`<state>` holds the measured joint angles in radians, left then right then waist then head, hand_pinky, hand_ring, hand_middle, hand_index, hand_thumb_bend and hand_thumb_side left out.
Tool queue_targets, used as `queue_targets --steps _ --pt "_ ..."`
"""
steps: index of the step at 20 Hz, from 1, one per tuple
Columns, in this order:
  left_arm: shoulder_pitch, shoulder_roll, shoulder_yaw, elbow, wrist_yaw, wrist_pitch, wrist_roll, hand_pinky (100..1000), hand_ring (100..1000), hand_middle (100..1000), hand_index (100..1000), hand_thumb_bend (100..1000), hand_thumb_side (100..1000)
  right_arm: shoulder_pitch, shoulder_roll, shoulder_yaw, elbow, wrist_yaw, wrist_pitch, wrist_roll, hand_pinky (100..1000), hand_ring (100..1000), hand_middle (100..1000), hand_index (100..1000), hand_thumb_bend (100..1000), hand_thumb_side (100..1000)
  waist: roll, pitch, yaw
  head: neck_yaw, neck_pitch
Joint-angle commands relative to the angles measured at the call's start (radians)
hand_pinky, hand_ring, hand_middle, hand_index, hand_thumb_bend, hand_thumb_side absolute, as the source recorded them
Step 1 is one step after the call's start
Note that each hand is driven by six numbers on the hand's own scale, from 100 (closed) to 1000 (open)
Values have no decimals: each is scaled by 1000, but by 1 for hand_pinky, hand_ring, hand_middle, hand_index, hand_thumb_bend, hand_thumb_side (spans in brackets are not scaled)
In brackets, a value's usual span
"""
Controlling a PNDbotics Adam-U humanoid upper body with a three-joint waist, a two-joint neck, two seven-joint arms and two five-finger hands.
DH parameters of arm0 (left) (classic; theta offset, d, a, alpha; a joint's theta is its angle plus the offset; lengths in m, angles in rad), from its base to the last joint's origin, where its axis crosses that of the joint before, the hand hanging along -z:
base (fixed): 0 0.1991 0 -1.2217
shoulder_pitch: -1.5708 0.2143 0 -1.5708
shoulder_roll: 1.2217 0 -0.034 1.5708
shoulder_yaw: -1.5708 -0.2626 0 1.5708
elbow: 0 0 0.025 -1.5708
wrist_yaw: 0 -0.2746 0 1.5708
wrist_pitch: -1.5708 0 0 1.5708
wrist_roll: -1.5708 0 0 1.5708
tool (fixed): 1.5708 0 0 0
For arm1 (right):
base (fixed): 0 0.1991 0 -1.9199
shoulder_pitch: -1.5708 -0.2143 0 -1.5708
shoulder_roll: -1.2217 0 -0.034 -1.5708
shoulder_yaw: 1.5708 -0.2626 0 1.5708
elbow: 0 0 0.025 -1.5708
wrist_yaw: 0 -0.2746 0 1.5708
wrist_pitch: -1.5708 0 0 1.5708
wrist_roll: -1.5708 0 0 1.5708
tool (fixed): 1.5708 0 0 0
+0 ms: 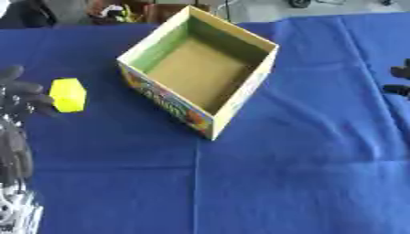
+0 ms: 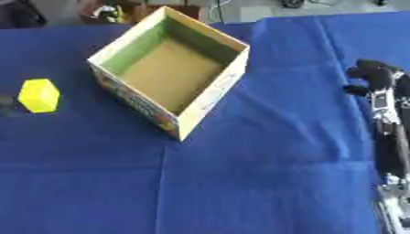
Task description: Pick up objects on the table and place them in the box.
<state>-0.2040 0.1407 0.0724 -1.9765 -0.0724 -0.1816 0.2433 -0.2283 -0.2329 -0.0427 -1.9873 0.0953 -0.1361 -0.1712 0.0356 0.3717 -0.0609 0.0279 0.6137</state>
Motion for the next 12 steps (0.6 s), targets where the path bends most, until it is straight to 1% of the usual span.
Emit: queue_targets --steps 1,2,4,7,8,10,12 --pt "-15 50 17 -23 -29 -4 0 385 503 545 812 100 885 -2 -9 -3 -13 7 0 1 681 786 623 756 100 796 -2 -19 2 -1 -6" --pt "-21 78 23 -23 -51 0 0 395 514 564 831 100 870 0 -10 -3 -13 7 0 1 681 786 623 756 100 796 -1 -21 2 -1 -4" --pt "-40 159 32 -23 -110 17 -4 414 540 604 863 100 840 3 -12 -3 -13 7 1 2 681 786 623 756 100 796 0 -24 3 -1 0" --pt "-74 314 47 -23 -233 68 -26 450 595 668 908 100 774 9 -17 -1 -13 9 1 4 682 786 623 756 100 796 4 -28 4 -2 6" --pt "-84 369 46 -23 -273 92 -41 454 602 677 913 100 767 10 -18 -1 -13 10 1 5 682 786 623 756 100 796 5 -28 5 -3 7" --pt "-97 466 41 -23 -340 133 -82 480 640 713 931 100 726 13 -21 0 -13 12 1 6 682 786 623 756 100 797 6 -29 5 -5 9" --pt "-105 544 32 -23 -392 164 -136 517 688 761 962 100 733 15 -22 2 -13 13 0 7 682 786 623 756 100 797 6 -29 5 -7 11"
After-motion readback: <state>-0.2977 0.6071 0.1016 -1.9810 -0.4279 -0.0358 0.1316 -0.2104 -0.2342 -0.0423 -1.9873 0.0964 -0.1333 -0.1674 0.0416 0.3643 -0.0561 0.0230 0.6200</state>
